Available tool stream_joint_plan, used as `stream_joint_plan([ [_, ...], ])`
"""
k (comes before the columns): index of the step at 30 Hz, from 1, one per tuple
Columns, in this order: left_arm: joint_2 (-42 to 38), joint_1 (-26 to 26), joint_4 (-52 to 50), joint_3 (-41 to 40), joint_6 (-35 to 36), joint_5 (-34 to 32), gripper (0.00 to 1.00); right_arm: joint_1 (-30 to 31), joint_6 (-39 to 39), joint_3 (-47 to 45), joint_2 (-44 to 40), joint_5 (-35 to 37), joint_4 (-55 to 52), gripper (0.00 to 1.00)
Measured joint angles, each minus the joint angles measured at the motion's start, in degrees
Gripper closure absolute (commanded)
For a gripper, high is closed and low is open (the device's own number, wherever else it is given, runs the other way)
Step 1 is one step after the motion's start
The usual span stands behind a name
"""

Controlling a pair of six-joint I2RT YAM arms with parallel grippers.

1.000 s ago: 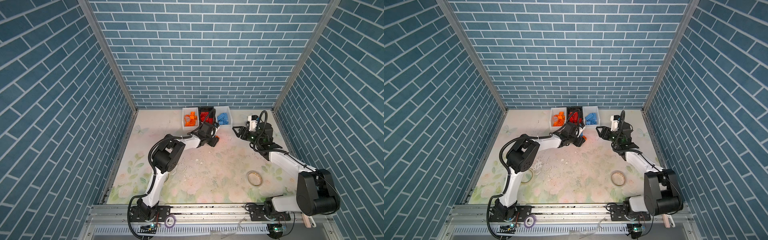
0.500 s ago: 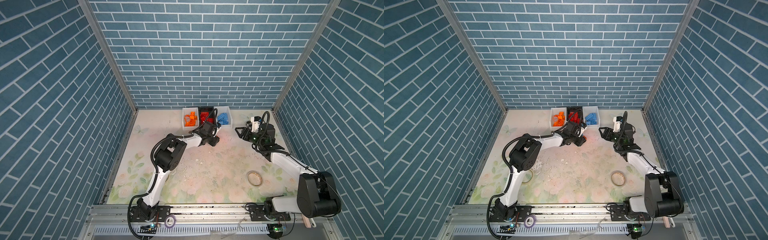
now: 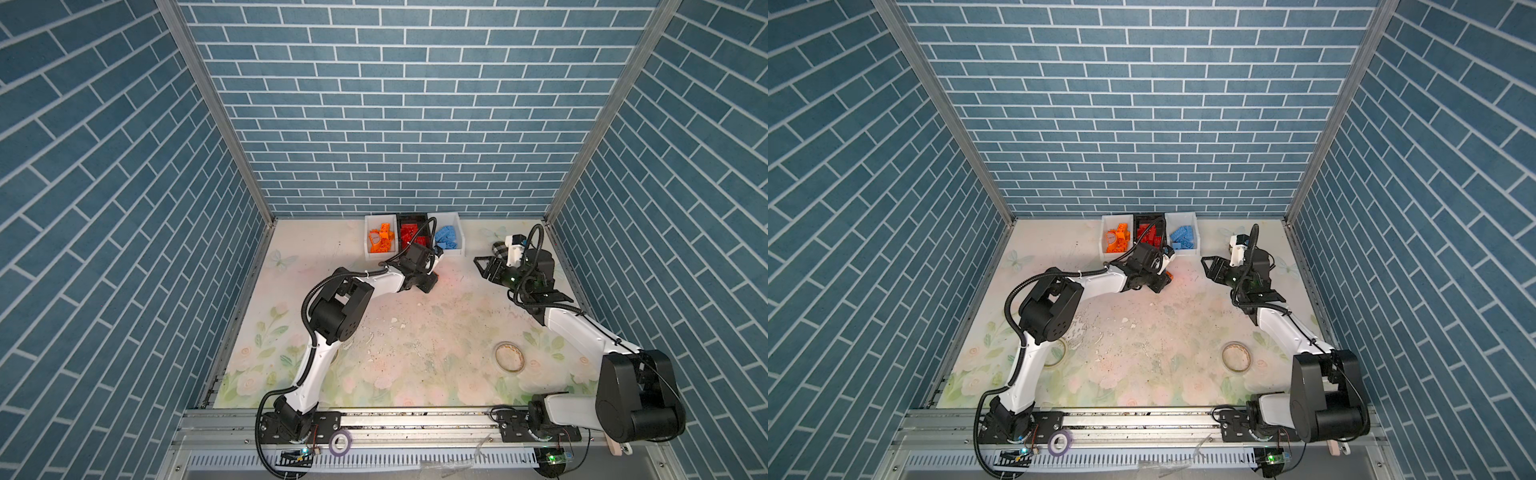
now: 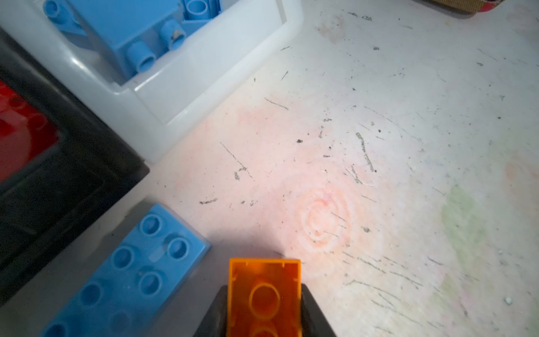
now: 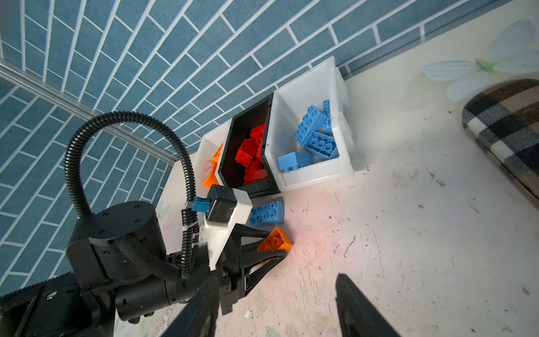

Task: Sort the legos into containers by color
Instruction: Pick up the lego from the center of the table.

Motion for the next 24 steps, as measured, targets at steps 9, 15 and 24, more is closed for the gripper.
stream_joint_plan([
  [9, -0.8, 0.0, 0.0, -1.0, 0.0, 0.1, 0.83, -0.2, 0.0, 0.0, 0.0, 0.0, 0.0, 0.36],
  [15, -7.1, 0.1, 0.3, -7.0, -1.1, 0.2, 0.83, -0.2, -1.5, 0.0, 0.0, -0.7, -1.0, 0.37],
  [24, -18.2, 5.4, 5.2, -12.9, -7.3, 2.5, 0.82, 0.4, -5.6, -3.4, -0.5, -1.1, -4.2, 0.37],
])
